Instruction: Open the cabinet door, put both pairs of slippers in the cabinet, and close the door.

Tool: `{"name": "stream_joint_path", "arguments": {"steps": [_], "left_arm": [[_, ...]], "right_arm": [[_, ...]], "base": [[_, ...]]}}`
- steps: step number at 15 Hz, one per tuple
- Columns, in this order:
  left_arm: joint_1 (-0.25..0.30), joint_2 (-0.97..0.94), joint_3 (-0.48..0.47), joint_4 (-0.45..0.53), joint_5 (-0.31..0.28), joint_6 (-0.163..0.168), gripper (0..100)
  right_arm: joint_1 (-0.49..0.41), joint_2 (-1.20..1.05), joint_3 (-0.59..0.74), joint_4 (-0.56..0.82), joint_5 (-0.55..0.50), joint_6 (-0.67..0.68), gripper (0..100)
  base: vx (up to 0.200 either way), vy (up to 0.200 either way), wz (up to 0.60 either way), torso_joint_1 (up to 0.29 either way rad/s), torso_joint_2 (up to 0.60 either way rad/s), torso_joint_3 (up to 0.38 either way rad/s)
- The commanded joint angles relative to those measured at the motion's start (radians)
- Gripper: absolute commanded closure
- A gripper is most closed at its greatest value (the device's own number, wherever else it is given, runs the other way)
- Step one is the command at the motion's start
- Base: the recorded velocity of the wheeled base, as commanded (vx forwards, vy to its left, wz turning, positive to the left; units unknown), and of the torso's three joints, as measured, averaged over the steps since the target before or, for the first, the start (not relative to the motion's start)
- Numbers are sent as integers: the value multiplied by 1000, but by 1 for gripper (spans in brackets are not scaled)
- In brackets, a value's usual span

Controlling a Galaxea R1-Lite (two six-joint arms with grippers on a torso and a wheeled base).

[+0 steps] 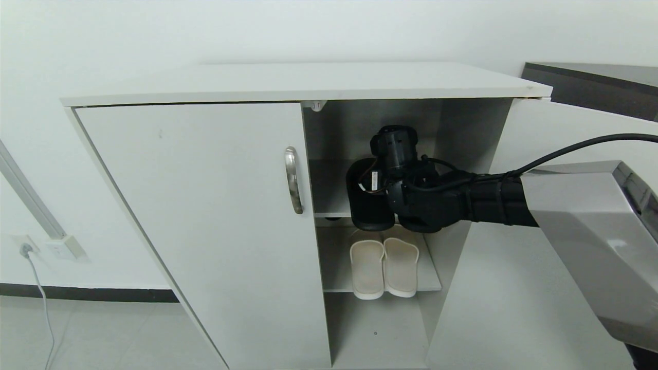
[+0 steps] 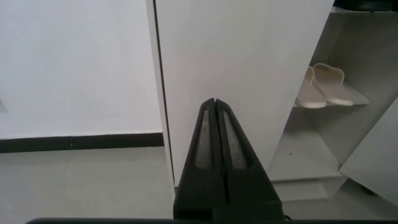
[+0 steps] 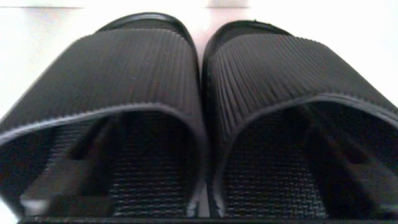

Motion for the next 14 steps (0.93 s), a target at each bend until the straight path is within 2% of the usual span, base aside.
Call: {"name": "stream_joint_path", "arguments": {"steps": [1,4,8,9,10,14], "left_arm": [[1,1,0,0,-1,0,100],[0,1,0,0,-1,0,100],[0,1,0,0,-1,0,100],[0,1,0,0,-1,0,100],[0,1,0,0,-1,1,100],[0,1,0,0,-1,1,100]], "right_arm": [[5,-35,33,-3,-1,1,0],[12,-75,85,-7,-1,12,0],[40,-197,260,-33,-1,37,0],[40,-197,260,-33,-1,37,0],[70,-257,369,-93,-1,35,0],[133,-397,557,-148,1,37,0]], "base": [[0,0,0,0,0,0],[0,0,0,0,0,0],[0,0,0,0,0,0],[0,0,0,0,0,0],[0,0,0,0,0,0],[0,0,0,0,0,0]]}}
